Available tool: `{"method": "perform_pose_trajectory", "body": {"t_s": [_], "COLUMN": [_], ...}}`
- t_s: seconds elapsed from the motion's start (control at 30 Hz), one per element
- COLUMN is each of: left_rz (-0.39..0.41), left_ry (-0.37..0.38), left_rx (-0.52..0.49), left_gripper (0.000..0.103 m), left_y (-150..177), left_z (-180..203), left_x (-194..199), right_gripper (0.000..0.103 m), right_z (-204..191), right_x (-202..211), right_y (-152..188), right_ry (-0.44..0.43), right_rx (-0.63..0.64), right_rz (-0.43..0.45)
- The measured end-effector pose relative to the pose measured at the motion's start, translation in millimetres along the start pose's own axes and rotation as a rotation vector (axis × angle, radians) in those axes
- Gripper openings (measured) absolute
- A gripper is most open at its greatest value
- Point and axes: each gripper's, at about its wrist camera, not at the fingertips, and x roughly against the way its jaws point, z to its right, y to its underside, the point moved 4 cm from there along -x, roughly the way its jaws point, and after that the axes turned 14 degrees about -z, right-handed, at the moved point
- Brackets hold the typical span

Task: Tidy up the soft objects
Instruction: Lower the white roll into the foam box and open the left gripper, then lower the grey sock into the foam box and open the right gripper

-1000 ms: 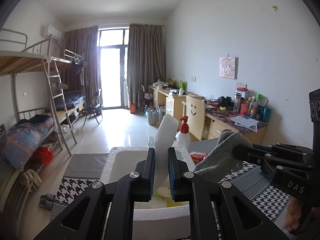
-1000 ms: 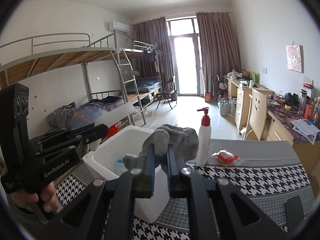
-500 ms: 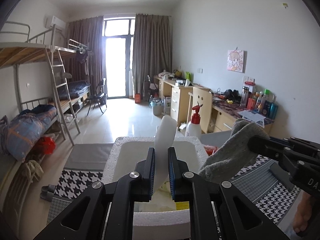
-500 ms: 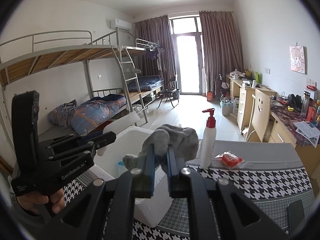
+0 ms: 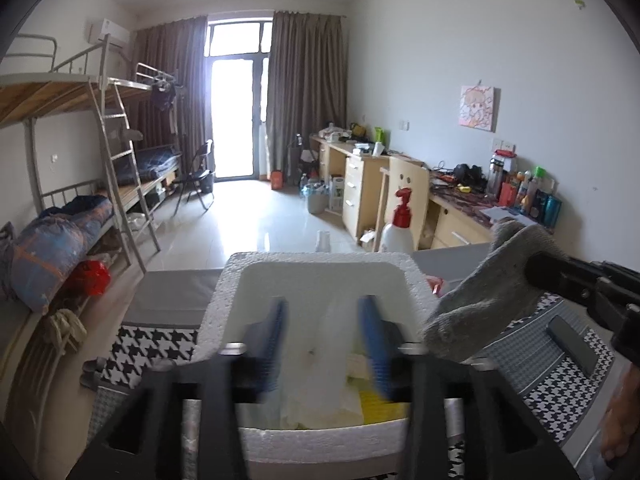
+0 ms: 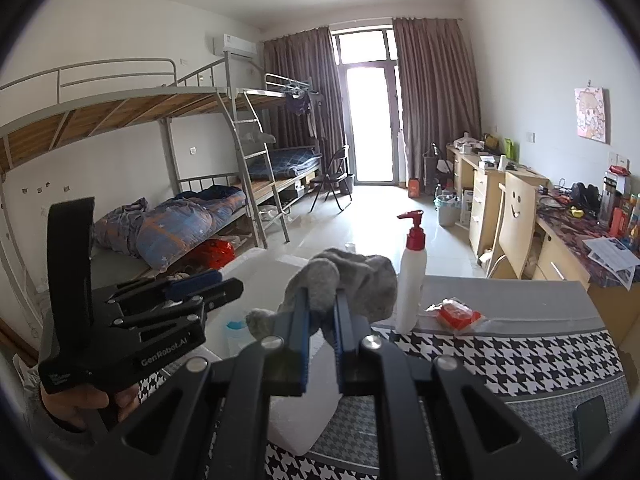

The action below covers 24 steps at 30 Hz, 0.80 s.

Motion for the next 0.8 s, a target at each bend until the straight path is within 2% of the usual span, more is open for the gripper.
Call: {"method": "perform_pose_trajectory", "body": {"t_s": [0.03,0.23,0.5,0.8], "left_rz": [0.007,0.040,0.079,0.116], "left_ry": [-0.002,-0.029,-0.061,-0.101], "left_rx": [0.004,0.017,0.035,0.071], "left_gripper": [0.071,0.092,0.102,0.102], "left_y": [0,0,-2,1], "left_z": [0,-5,-15,-35], "left_x": [2,14,29,43], "right_gripper": [0.013,0.013,0.013,0.013], "right_z": [0,-2,-8,-16], "right_x": [0,3,2,-5], "right_y": [0,1,-4,-11], "right_ry": [0.001,0.006,0.009,-0.013], "right_rx": [-0.002,-0.002,0.016,0.028], "right_rz": [-0.001,0.004,0.005,0.005]}}
